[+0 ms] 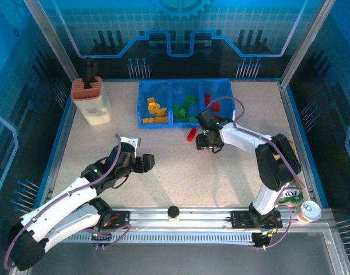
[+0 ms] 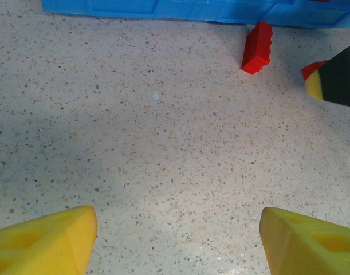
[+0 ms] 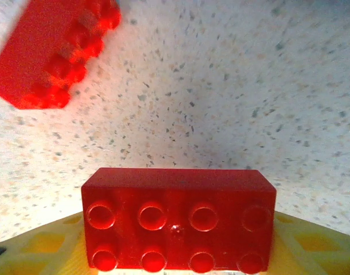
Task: Sort the legos into containers by color
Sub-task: Pick up the lego from the center of the table, then place the lego in the container.
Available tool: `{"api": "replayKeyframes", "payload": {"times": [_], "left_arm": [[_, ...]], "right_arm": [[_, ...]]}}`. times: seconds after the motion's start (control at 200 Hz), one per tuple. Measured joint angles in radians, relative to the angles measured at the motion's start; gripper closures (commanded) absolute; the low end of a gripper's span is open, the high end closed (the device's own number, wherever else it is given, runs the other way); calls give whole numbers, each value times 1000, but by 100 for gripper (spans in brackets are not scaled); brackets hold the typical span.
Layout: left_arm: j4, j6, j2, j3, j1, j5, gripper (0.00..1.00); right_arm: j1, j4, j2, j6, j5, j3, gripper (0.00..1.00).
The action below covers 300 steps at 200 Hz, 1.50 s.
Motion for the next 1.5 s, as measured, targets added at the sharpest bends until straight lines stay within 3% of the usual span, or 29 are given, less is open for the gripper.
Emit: {"api": "replayKeyframes", "payload": {"times": [0.285, 0.645, 1.071, 1.501], "left_arm": [[7, -13, 9, -6, -16, 5, 25], [7, -14, 9, -19, -40, 3, 25], [7, -14, 16, -19, -43, -4, 26], [7, -14, 16, -19, -47, -8, 26]], "right_arm": [[-134, -56, -36, -50, 2, 113, 44], [-276, -122, 110, -122, -21, 408, 44], [-283, -212, 341, -135, -47, 649, 39], [-283, -250, 375, -126, -63, 712, 24]]}}
